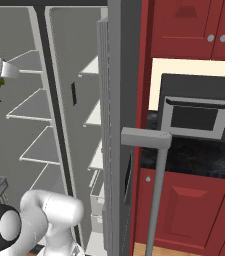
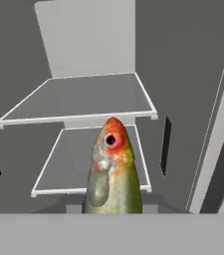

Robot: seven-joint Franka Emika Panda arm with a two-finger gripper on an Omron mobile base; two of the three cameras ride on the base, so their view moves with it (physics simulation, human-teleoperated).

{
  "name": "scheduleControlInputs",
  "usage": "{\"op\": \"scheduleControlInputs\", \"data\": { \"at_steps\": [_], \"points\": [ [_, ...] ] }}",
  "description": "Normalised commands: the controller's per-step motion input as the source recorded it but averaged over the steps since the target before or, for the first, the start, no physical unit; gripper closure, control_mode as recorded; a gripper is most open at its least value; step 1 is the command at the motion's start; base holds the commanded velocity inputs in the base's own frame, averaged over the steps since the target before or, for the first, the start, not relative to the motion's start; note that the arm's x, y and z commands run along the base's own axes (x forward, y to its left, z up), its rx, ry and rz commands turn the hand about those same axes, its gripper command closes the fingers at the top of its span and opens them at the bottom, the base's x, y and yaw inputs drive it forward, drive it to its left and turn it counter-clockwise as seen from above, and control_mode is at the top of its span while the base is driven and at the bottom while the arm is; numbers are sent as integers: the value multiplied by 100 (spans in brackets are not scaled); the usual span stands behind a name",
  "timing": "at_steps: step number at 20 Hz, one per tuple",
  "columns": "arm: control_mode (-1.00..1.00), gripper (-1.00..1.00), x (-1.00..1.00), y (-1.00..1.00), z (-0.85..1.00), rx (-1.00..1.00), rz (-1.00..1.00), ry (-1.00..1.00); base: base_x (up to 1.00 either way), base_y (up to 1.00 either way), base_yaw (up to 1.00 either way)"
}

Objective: Pick up the frozen fish from the freezer, place it on any shelf in the fridge, and close the fridge and freezer doors when done.

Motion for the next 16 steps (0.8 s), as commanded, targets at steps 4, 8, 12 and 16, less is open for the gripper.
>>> {"op": "scheduleControlInputs", "data": {
  "at_steps": [4,8,12,16],
  "points": [
    [-100,100,75,5,-12,-8,0,-10,0,0,0],
    [-100,100,85,12,9,-1,0,0,0,0,0],
    [-100,100,87,29,6,-3,0,0,0,0,0],
    [-100,100,84,29,2,-6,0,0,0,0,0]
  ]
}}
